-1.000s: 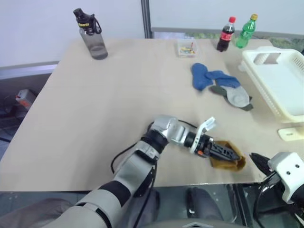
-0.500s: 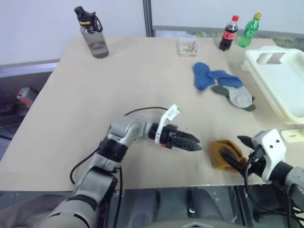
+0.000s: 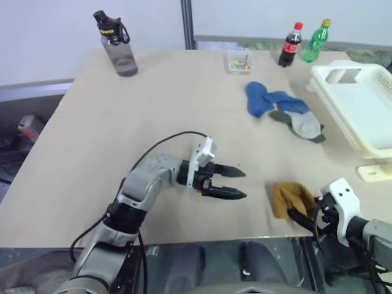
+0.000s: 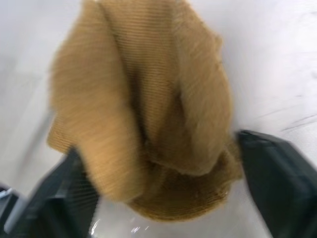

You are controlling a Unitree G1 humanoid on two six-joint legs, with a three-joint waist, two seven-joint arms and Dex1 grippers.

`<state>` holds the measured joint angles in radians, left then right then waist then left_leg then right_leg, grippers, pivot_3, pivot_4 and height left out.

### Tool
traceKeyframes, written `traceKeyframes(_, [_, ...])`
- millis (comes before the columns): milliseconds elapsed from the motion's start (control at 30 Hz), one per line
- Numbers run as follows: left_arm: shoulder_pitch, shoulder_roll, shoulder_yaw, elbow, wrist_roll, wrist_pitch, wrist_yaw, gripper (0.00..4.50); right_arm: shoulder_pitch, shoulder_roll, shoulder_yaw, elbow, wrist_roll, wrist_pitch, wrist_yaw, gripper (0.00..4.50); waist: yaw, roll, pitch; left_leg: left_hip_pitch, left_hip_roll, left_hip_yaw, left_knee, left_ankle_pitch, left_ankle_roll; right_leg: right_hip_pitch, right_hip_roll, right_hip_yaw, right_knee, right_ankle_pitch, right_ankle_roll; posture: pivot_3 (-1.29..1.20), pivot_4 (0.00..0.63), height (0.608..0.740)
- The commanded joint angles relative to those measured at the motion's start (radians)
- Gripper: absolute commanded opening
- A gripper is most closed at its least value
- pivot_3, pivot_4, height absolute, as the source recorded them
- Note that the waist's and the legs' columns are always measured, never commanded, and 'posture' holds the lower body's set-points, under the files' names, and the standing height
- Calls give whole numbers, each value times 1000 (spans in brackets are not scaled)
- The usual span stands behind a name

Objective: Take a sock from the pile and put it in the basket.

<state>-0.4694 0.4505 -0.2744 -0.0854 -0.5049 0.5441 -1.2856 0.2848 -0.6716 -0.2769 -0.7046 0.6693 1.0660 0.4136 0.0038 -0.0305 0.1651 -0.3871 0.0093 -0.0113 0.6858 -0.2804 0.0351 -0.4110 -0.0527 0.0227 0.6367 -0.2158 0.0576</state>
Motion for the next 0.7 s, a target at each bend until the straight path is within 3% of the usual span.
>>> traceKeyframes(33, [15, 21, 5, -41, 29, -94, -25, 3470, -21, 39, 48, 70, 6, 37, -16, 2264, -2, -1, -1, 1, 1, 1, 0, 0, 0, 1, 0, 1, 0, -1, 1, 0, 150, 740])
traceKeyframes(100, [24, 23, 2, -37, 40, -125, -19, 3470, -43, 64, 61, 88, 1, 34, -27, 1137, -6, -2, -2, 3, 2, 1, 0, 0, 0, 1, 1, 1, 1, -1, 2, 0, 150, 740])
traceKeyframes(200, [29, 12, 12, -26, 50, -149, 6, 3470, -66, 99, 73, 105, -2, 30, -37, 98, -14, -4, -4, 3, 2, 2, 0, 0, 0, 1, 1, 2, 1, -1, 2, 0, 150, 740])
traceKeyframes(333, [48, -14, 47, -42, 20, -139, 62, 3470, -129, 220, -33, 111, 85, -4, -73, 42, -20, -4, -4, 4, 3, 3, -1, 0, 0, 1, 1, 3, 2, -1, 2, 0, 150, 740])
traceKeyframes(467, [57, -68, 89, -79, -21, -117, 147, 3470, -271, 319, -205, 137, 206, -68, -158, 42, -17, 5, 2, 3, 3, 4, -1, 0, 0, -1, 2, 4, 3, 0, 1, 0, 150, 740])
traceKeyframes(533, [46, -124, 109, -86, -18, -130, 229, 3470, -388, 300, -278, 191, 223, -97, -215, 42, -15, 10, 4, 2, 1, 4, -1, 0, 0, -1, 0, 5, 3, 1, 2, 0, 150, 740])
traceKeyframes(700, [-19, -289, 131, -65, 20, -150, 442, 3470, -760, 121, -386, 534, 162, -148, -323, 42, -6, 12, 6, 0, -4, 4, 0, 0, 0, -2, -1, 4, 3, 4, 3, 0, 150, 740])
